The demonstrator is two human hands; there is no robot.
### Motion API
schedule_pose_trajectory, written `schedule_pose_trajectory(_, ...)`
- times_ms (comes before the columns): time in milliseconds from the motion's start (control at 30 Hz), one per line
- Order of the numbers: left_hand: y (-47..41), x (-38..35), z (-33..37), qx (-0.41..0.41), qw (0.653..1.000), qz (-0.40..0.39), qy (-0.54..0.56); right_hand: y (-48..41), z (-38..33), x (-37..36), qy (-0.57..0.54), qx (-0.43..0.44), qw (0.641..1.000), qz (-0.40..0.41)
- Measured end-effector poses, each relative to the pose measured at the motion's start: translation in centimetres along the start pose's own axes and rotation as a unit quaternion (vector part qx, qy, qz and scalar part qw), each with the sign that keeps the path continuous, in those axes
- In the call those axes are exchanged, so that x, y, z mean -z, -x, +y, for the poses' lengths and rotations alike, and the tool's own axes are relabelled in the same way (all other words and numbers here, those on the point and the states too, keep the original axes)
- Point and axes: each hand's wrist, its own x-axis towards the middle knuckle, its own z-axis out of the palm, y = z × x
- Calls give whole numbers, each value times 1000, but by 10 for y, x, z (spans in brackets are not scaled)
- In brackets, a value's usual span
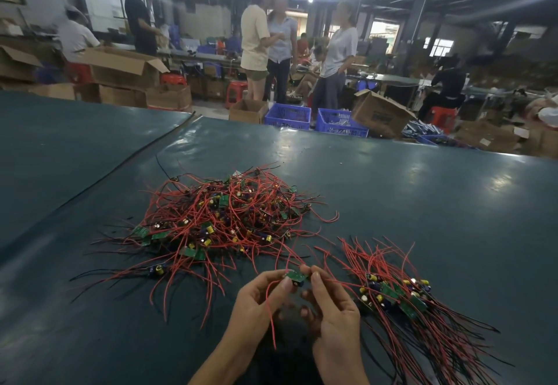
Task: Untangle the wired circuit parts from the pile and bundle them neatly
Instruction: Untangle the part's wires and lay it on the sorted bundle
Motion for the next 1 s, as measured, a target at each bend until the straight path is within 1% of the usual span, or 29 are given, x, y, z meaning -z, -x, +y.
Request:
schedule_pose_trajectory(100, -1, 0, -2, 19, 997, 18, 70, 0, 1, 1, 24, -4, 1000, -2)
schedule_pose_trajectory(233, 0, 0, 1, 33, 988, -5, 151, 0, 0, -1, 8, -14, 1000, 8)
schedule_pose_trajectory(333, -1, 3, 2, 33, 987, -49, 152, 0, 0, 0, -9, -19, 1000, 10)
schedule_pose_trajectory(400, -1, 4, 1, 27, 987, -59, 145, 0, 1, 1, -14, -34, 999, 5)
schedule_pose_trajectory(567, 1, 1, 1, 10, 979, -3, 203, 3, 5, -2, -34, -68, 997, 23)
schedule_pose_trajectory(667, -1, 2, 0, 8, 979, 22, 204, 4, 11, -4, -26, -83, 995, 45)
schedule_pose_trajectory(767, -2, 4, 0, 12, 980, 29, 196, 6, 15, -6, -44, -91, 994, 40)
schedule_pose_trajectory(833, -2, 6, 0, 13, 980, 34, 197, 7, 17, -7, -17, -72, 997, 31)
schedule_pose_trajectory(933, -2, 6, 0, 17, 980, 35, 196, 4, 21, -5, 78, 2, 997, 23)
schedule_pose_trajectory(1000, -2, 5, 0, 12, 984, 27, 178, 4, 22, -6, 109, 27, 994, 15)
